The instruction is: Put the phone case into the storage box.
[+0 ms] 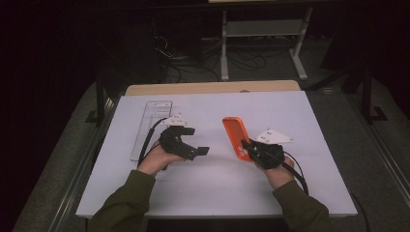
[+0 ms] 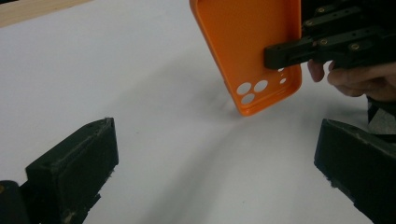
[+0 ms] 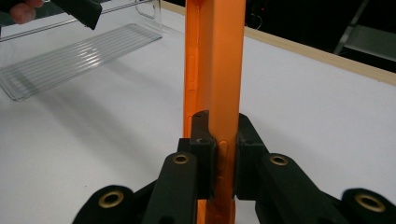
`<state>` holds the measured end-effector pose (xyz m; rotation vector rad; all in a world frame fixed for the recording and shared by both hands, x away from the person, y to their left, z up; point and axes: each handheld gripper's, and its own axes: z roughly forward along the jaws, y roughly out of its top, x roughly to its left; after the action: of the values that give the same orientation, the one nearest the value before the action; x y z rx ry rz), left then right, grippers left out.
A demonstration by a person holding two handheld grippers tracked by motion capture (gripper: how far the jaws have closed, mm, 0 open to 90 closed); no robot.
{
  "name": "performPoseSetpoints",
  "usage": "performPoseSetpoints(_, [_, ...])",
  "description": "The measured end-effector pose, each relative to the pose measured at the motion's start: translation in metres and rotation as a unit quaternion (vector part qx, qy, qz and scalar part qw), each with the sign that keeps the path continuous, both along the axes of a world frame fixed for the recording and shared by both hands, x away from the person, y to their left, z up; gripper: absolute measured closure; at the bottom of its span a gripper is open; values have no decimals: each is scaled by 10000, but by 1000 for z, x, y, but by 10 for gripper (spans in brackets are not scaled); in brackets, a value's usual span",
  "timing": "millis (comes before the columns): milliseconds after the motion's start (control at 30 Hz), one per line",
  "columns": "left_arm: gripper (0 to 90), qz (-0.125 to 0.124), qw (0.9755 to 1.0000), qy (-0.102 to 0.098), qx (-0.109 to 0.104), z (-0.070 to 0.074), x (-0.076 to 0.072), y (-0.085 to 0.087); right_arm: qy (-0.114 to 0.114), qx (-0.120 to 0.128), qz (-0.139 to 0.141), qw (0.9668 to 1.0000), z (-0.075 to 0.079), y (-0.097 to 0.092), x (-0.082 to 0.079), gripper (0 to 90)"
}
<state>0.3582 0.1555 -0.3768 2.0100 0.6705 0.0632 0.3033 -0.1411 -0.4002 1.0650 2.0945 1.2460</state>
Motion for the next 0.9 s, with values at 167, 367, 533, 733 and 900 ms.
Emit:
performPoseSetpoints(167, [0, -9, 10000, -66, -5, 1, -1, -5, -13, 11, -7, 10000, 0, 3, -2, 797])
performPoseSetpoints(367, [0, 39, 9999, -91, -45, 3, -1, -9, -10, 11, 8, 10000, 0, 8, -3, 797])
performPoseSetpoints(533, [0, 41, 10000, -57, -48, 3, 4, -14, -26, 9, 49, 10000, 0, 12, -4, 797])
performPoseSetpoints(733, [0, 61, 9999, -50, -95, 5, 8, -22, -26, 1, 73, 10000, -1, 15, -4, 797])
performPoseSetpoints(900, [0, 76, 9998, -71, -152, 6, 11, -31, -58, 0, 82, 9999, 0, 16, -5, 797])
